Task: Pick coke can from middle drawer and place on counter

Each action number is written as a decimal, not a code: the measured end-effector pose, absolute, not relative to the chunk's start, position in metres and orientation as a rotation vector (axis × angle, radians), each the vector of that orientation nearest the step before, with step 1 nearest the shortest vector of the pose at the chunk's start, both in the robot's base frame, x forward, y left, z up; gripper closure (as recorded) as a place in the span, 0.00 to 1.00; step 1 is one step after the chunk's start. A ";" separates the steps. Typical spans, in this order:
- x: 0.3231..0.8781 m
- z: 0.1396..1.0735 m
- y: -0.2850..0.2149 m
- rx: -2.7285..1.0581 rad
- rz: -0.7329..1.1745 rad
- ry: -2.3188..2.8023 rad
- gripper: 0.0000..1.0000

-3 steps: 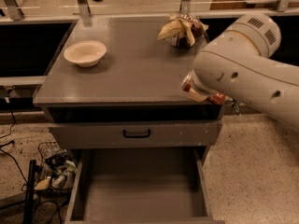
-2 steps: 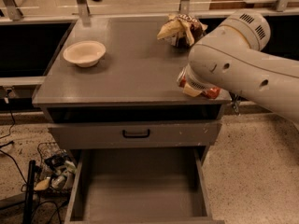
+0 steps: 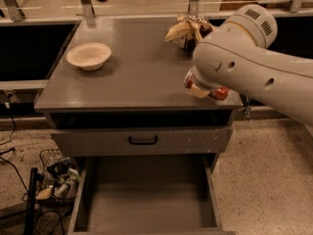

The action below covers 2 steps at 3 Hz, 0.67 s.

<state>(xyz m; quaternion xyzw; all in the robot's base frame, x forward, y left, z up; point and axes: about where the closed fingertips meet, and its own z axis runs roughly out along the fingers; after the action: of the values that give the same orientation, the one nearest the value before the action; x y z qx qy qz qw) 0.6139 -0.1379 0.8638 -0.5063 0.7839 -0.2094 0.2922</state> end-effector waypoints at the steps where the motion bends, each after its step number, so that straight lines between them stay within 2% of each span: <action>1: 0.630 0.872 -0.126 -1.386 -0.580 2.058 1.00; 2: 0.643 0.875 -0.111 -1.441 -0.586 2.022 1.00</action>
Offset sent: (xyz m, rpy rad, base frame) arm 0.0475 0.0480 0.0127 -0.0755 -0.0030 0.1302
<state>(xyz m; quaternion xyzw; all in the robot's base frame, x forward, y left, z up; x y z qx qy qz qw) 0.6434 -0.1108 0.8755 -0.5403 0.7584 -0.2196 0.2909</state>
